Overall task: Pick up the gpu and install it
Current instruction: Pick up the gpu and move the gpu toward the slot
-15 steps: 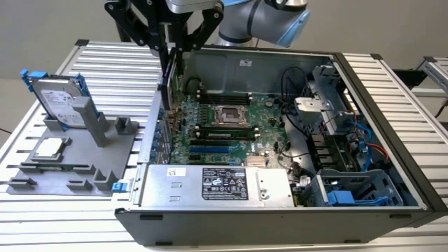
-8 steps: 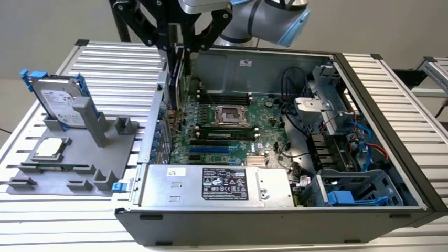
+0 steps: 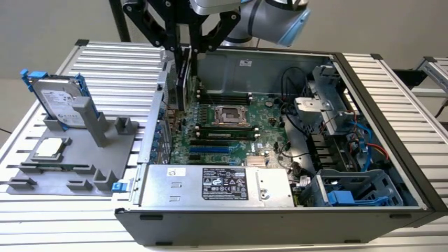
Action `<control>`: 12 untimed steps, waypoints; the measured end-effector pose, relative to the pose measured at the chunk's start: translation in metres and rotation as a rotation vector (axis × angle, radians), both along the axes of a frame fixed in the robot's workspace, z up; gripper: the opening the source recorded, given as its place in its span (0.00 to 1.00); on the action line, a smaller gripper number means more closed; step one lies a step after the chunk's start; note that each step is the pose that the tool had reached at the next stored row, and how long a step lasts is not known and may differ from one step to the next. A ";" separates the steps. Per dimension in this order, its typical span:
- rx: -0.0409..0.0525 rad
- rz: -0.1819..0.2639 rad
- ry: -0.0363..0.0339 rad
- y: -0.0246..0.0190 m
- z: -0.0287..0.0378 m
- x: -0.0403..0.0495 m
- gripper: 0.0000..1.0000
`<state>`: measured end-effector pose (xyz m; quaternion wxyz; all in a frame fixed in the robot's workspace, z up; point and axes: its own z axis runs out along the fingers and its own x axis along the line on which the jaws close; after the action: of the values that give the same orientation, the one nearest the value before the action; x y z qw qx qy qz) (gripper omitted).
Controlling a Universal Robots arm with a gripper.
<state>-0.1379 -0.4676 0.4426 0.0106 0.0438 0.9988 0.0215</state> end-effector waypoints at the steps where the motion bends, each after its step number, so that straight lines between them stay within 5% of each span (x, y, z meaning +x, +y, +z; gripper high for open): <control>1: -0.0007 0.000 0.0000 0.0000 -0.0002 0.0010 0.00; 12: -0.0058 0.000 0.0000 0.0000 -0.0010 0.0115 0.00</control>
<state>-0.1265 -0.4676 0.4417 0.0107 0.0437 0.9988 0.0186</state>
